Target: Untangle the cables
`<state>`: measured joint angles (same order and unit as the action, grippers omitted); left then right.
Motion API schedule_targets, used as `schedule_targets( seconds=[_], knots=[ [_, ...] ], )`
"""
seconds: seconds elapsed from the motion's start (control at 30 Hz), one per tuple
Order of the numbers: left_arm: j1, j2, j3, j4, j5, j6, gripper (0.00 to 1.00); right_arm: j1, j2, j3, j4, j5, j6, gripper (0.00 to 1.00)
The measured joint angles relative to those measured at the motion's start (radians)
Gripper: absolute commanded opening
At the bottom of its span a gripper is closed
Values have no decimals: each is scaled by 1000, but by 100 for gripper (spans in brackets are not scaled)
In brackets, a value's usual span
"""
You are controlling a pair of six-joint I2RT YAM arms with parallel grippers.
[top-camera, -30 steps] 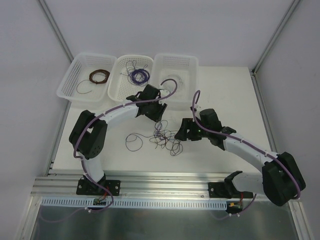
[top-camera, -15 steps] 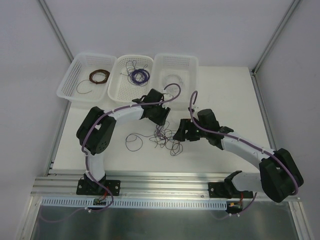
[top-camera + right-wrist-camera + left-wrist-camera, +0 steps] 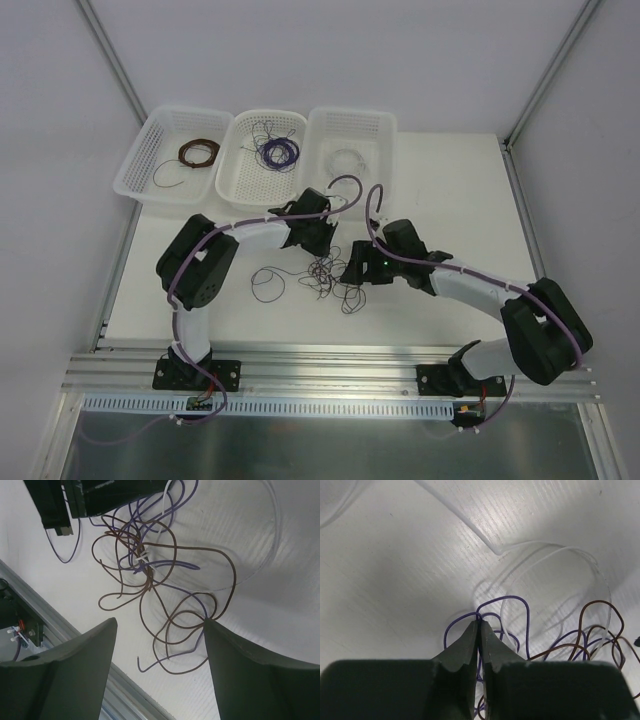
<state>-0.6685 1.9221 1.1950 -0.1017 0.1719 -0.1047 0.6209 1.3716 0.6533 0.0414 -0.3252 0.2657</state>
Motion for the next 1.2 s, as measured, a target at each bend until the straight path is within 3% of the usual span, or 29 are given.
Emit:
schedule_targets(
  seconds=[0.37, 0.57, 0.6, 0.7, 0.8, 0.9, 1.03, 1.2],
  knots=[
    [0, -165, -145, -14, -76, -103, 0, 75, 185, 110, -16, 182, 101, 72],
    [0, -342, -190, -16, -119, -196, 0, 105, 254, 169, -36, 244, 167, 51],
    [0, -372, -194, -18, -129, -208, 0, 106, 261, 174, -42, 251, 176, 40],
    [0, -459, -195, -46, -167, -250, 0, 108, 275, 188, -74, 288, 196, 21],
    [1, -542, -195, -93, -217, -275, 0, 108, 274, 190, -110, 320, 213, 7],
    [10, -643, -193, -160, -270, -299, 0, 100, 262, 190, -149, 345, 219, 1],
    [53, -781, -187, -252, -333, -313, 0, 42, 196, 145, -204, 364, 215, 1],
    [221, -962, -175, -364, -404, -325, 0, -134, 9, 42, -288, 363, 187, 1]
  ],
)
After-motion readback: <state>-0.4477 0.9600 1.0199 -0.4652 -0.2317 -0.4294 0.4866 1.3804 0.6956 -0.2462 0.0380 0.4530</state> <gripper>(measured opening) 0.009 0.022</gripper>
